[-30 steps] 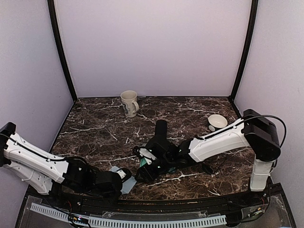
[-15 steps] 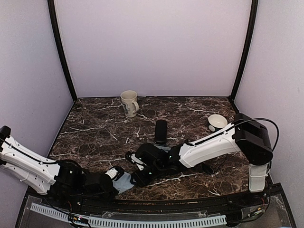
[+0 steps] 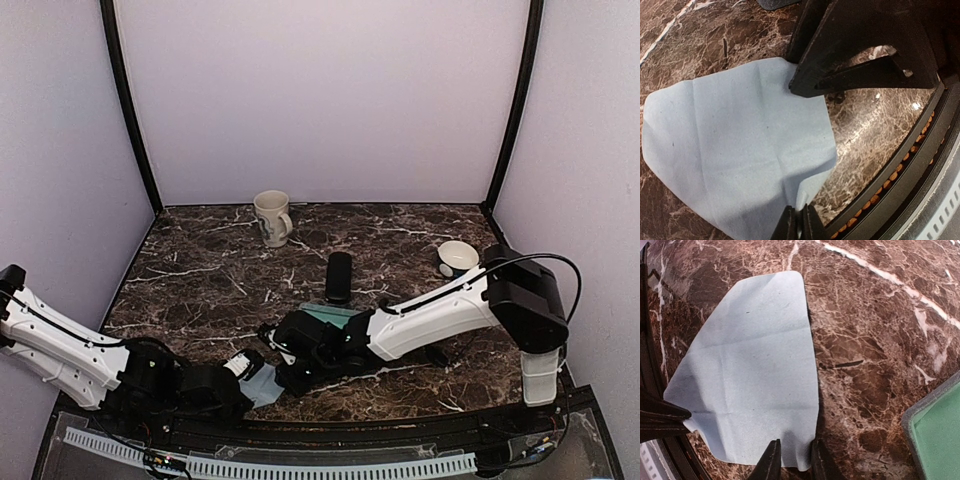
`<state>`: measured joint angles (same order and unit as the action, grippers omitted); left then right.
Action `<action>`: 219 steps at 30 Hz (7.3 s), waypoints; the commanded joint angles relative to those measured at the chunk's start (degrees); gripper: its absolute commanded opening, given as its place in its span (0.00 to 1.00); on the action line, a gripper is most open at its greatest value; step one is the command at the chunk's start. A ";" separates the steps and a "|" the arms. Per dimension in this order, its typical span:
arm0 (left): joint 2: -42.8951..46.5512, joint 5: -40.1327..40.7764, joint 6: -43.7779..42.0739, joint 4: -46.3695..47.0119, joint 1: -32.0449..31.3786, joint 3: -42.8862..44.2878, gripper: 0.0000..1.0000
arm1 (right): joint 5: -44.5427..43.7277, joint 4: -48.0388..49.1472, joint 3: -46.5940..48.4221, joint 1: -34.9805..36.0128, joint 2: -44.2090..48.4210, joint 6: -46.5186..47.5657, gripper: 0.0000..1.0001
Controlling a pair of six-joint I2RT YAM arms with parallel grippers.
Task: Organize the sunglasses
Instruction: Pick up the corner of the glasses cleaning cloth from the center of the board, then smooth out the glasses cleaning cloth at the center of the board, then pick up the corner of the glasses cleaning cloth from the center of the board, then fold the glasses cleaning cloth at the center of the board.
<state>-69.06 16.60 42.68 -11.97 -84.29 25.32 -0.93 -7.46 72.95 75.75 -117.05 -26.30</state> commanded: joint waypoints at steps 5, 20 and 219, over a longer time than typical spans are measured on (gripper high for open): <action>-1.52 1.01 -0.65 0.15 -0.32 1.54 0.07 | 0.16 0.11 -1.93 1.05 0.60 -1.16 0.09; 10.31 -1.61 -15.33 -15.33 10.60 13.52 0.00 | 6.77 3.21 1.30 -7.50 7.46 -1.65 0.00; 0.39 -5.12 -12.27 6.65 13.10 3.72 0.00 | 4.68 -3.77 -4.76 -8.65 14.92 -11.85 0.00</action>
<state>-68.03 11.42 31.90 -5.85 -71.50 27.90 4.56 -12.10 68.18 67.55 -104.01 -38.22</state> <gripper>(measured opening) 0.006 0.006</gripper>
